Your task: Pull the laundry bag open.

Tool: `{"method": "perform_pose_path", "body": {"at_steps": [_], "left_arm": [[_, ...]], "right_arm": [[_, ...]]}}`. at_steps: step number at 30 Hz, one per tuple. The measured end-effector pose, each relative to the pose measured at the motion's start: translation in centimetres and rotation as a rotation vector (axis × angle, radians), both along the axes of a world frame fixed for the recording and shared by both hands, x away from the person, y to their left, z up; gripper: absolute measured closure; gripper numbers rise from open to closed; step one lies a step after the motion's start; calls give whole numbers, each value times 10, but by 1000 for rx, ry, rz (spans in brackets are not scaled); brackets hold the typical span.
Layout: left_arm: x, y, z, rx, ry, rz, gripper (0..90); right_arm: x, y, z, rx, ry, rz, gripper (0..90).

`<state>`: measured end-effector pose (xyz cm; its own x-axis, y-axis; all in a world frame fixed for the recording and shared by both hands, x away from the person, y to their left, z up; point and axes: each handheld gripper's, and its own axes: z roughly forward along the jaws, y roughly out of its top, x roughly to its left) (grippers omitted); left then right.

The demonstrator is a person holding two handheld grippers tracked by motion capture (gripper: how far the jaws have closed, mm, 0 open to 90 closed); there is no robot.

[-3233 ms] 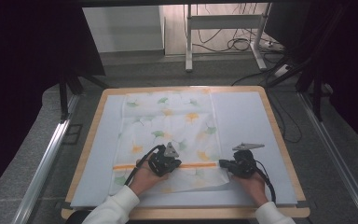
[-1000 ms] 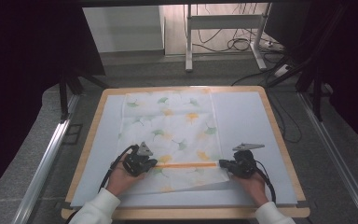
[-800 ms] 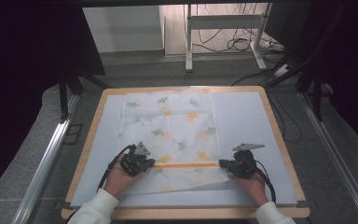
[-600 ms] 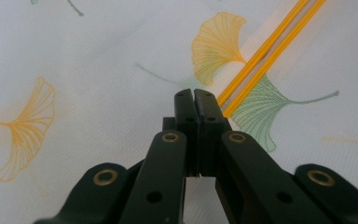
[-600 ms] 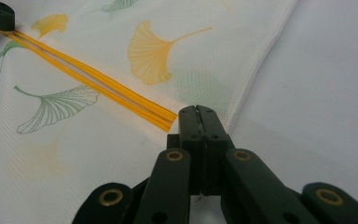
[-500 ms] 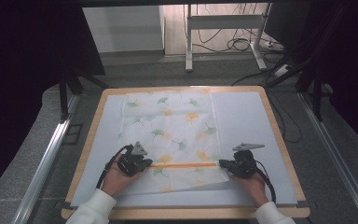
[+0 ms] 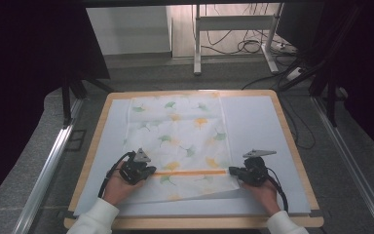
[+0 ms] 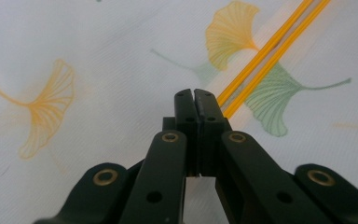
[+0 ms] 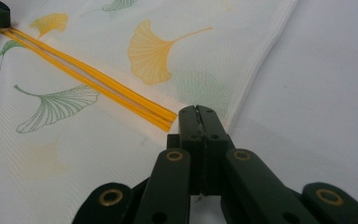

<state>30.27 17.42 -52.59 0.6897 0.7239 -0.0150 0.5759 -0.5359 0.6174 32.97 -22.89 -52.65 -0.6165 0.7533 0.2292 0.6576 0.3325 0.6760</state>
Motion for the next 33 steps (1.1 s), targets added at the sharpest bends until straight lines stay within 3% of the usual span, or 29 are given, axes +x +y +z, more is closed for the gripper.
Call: {"method": "perform_pose_path", "body": {"at_steps": [16,33], "left_arm": [[-2,9,0,4,-1,13,900],[-7,35,-2,-8,8,65,900]], "right_arm": [[0,0,0,-2,-1,3,897],[0,0,0,-6,1,6,897]]}}
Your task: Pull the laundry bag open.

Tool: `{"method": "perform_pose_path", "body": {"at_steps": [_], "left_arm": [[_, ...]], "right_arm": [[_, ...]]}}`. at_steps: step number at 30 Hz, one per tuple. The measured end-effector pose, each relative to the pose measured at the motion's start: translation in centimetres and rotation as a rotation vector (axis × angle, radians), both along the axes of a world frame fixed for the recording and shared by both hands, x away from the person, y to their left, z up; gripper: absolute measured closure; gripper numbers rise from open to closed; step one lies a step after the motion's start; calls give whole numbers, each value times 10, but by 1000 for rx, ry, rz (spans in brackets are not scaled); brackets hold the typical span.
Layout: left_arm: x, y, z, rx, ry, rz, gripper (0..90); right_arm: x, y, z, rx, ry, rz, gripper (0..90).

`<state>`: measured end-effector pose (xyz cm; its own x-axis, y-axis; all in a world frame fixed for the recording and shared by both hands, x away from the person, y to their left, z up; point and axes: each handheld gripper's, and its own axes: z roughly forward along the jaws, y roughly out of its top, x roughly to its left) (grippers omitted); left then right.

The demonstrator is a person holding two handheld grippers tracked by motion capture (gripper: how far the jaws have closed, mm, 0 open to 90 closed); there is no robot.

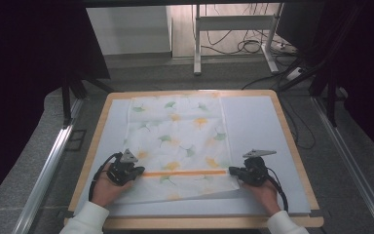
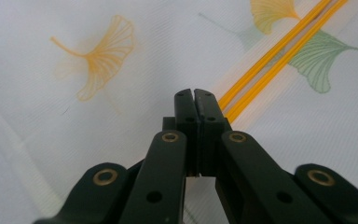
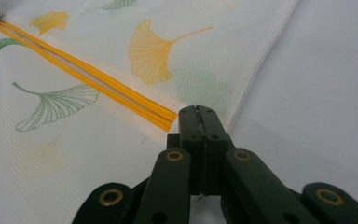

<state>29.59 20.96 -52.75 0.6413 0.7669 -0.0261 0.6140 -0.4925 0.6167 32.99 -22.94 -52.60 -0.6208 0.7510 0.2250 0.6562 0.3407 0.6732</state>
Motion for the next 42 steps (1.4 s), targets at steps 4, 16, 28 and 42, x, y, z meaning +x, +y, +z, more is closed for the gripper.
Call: {"method": "perform_pose_path", "body": {"at_steps": [4,16,28,42], "left_arm": [[-1,6,0,-1,3,11,900],[-2,11,0,-8,7,19,900],[-3,17,0,-11,8,38,900],[-6,24,0,5,4,62,900]], "right_arm": [[0,0,0,1,-1,-2,897],[0,0,0,4,-3,-1,897],[0,0,0,5,-2,-2,897],[0,0,0,-1,-4,1,897]]}}
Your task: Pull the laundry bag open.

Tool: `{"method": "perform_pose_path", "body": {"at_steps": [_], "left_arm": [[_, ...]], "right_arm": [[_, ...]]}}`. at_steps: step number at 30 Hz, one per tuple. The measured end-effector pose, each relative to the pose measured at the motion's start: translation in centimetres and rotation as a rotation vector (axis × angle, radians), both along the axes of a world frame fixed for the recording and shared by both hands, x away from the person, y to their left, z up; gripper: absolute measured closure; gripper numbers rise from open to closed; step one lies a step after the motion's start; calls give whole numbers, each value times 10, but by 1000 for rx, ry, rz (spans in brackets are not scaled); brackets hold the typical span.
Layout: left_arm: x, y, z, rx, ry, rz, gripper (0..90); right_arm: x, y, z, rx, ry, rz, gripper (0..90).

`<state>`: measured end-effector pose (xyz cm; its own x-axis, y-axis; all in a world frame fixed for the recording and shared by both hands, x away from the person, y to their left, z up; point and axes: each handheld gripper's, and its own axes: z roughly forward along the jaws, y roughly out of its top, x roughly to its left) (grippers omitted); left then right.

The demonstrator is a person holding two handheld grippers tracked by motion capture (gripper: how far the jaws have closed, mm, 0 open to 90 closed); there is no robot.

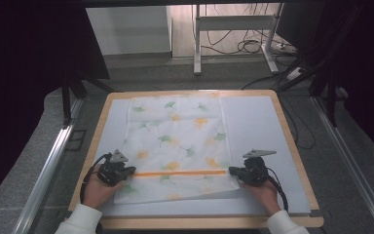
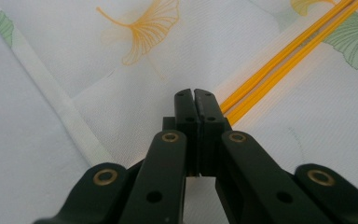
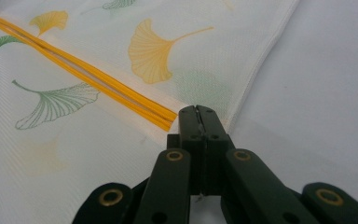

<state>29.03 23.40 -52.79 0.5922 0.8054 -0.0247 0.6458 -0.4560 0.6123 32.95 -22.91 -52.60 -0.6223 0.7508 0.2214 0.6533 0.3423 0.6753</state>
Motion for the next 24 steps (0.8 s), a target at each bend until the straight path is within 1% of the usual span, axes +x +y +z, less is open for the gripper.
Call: {"method": "perform_pose_path", "body": {"at_steps": [3,7,13,16,19,20,24], "left_arm": [[-1,2,0,4,-3,7,900],[-2,9,0,-12,2,22,900],[-5,16,0,-12,-1,39,900],[-5,16,0,-4,-2,41,900],[-6,16,0,-7,-4,43,900],[-6,16,0,0,-6,45,900],[-7,16,0,1,-8,48,900]], "right_arm": [[0,1,0,-6,-3,-1,897],[0,0,0,-4,-2,1,897],[0,0,0,-4,-1,2,897],[0,1,0,-5,-2,2,897],[0,0,0,-5,-2,3,897],[0,0,0,-5,-2,3,897],[0,1,0,-7,-4,4,897]]}}
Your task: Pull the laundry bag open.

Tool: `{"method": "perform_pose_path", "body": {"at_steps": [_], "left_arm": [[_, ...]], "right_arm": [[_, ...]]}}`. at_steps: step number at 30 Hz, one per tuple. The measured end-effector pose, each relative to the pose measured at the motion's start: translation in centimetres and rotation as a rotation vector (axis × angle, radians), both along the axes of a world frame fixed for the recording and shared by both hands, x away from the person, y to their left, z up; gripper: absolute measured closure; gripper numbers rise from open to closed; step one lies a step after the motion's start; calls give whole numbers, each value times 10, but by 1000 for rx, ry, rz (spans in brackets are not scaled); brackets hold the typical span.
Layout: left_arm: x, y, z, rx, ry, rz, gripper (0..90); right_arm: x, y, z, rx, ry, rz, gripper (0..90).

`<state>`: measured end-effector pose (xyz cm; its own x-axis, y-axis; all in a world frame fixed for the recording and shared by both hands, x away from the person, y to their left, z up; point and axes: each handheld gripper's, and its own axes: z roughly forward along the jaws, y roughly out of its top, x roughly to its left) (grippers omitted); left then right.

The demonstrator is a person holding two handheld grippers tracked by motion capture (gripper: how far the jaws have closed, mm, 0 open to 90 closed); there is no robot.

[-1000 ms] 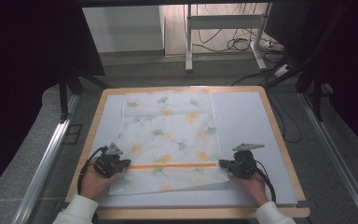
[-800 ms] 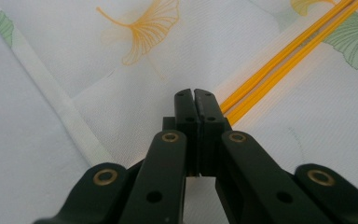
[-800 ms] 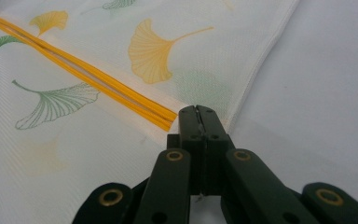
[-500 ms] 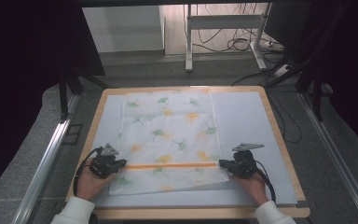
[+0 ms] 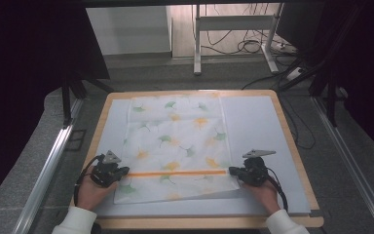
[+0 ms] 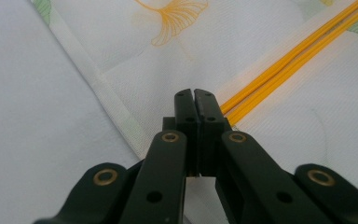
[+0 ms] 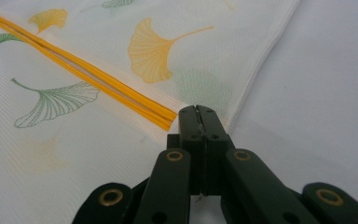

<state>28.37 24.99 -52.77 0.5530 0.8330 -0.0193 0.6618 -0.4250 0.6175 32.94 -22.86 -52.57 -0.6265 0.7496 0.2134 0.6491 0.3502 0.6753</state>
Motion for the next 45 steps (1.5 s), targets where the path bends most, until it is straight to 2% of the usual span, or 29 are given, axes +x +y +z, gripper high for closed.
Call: {"method": "perform_pose_path", "body": {"at_steps": [7,9,13,15,16,19,21,26,32,35,39,40,41,42,45], "left_arm": [[-2,4,-1,11,0,19,900],[-3,10,-1,-8,-1,37,900],[-4,17,0,-18,-10,60,900],[-5,21,0,-42,-4,68,900],[-5,22,0,-50,-1,68,900],[-5,19,-1,-24,-6,61,900],[-5,18,-1,-20,-7,60,900],[-3,20,-1,-39,-3,61,900],[-4,16,1,-52,-19,49,896],[-5,14,2,-58,-32,47,893],[-6,14,5,-92,-51,41,871],[-8,14,8,-129,-78,33,854],[-8,14,10,-141,-92,36,835],[-9,13,11,-146,-109,41,800],[-10,11,14,-158,-149,50,711]], "right_arm": [[0,0,0,1,1,-3,897],[0,0,0,2,3,-3,897],[0,0,0,3,3,-3,897],[0,0,0,3,4,-3,897],[0,0,0,4,4,-2,897],[1,-1,0,9,6,0,897],[0,-1,0,7,2,0,897],[1,-1,0,9,4,0,897],[0,0,0,3,6,-7,896],[0,0,1,1,6,-10,895],[0,1,2,-5,4,-10,894],[0,1,2,-3,5,-11,893],[0,1,3,-1,8,-12,893],[0,1,3,6,7,-15,882],[-3,1,5,25,-3,-1,763]]}}
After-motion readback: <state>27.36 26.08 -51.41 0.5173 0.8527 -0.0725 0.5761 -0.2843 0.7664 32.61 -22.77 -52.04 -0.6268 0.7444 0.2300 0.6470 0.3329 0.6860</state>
